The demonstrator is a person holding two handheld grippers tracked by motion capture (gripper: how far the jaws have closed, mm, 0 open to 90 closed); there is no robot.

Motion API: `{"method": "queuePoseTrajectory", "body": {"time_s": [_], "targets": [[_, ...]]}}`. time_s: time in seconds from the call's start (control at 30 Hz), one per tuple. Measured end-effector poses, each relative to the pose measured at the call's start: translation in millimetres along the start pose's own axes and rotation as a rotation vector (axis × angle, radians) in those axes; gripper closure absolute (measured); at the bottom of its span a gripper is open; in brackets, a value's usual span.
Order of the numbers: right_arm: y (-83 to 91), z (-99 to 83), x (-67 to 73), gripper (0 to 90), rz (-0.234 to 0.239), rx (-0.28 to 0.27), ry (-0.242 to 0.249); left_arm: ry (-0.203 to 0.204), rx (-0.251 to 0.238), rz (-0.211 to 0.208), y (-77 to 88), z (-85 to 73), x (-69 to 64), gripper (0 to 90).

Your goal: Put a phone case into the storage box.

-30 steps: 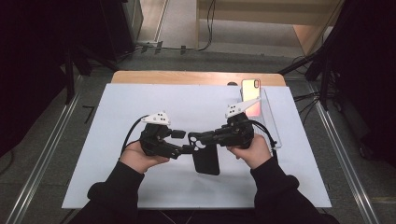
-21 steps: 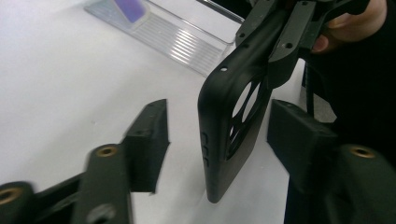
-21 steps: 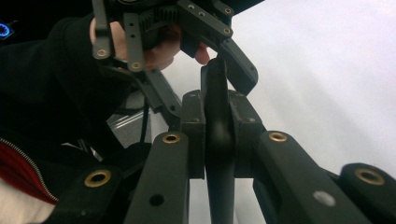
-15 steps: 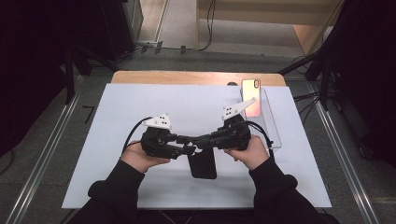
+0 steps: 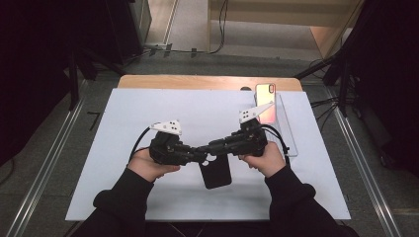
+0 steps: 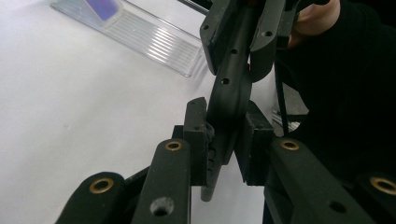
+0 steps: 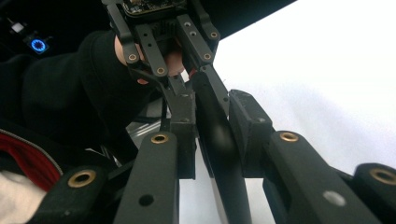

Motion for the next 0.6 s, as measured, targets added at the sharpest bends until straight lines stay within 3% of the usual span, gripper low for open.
{"method": "queuePoseTrajectory", "body": {"time_s": [0.1,0.27,0.37,0.5,0.6], "targets": [[0.5,0.9,0.9,64.4,-0.023,-0.006,0.018,0.003,0.007,0.003,0.4,0.4,-0.5,77.3],[0.9,3.3,2.2,43.9,-0.116,-0.022,0.058,0.02,0.014,0.027,3.8,0.6,1.7,77.3],[3.9,5.7,1.5,36.7,-0.15,-0.048,0.055,0.042,0.009,0.073,7.4,2.7,5.1,77.2],[4.8,5.7,0.9,26.6,-0.197,-0.039,0.082,0.082,0.006,0.122,13.7,5.8,10.0,77.1],[4.8,5.7,-0.4,24.9,-0.24,-0.037,0.097,0.09,0.002,0.173,18.7,8.0,12.3,77.1]]}}
Point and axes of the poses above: each handheld gripper's, and its own axes: y roughly backward along the jaws, z roughly out of its top, x roughly to its left, the point moved 4 cm from there along -y, roughly forward along the jaws, and after that the axes turned 8 degrees about -x, right-handed, at the moved point
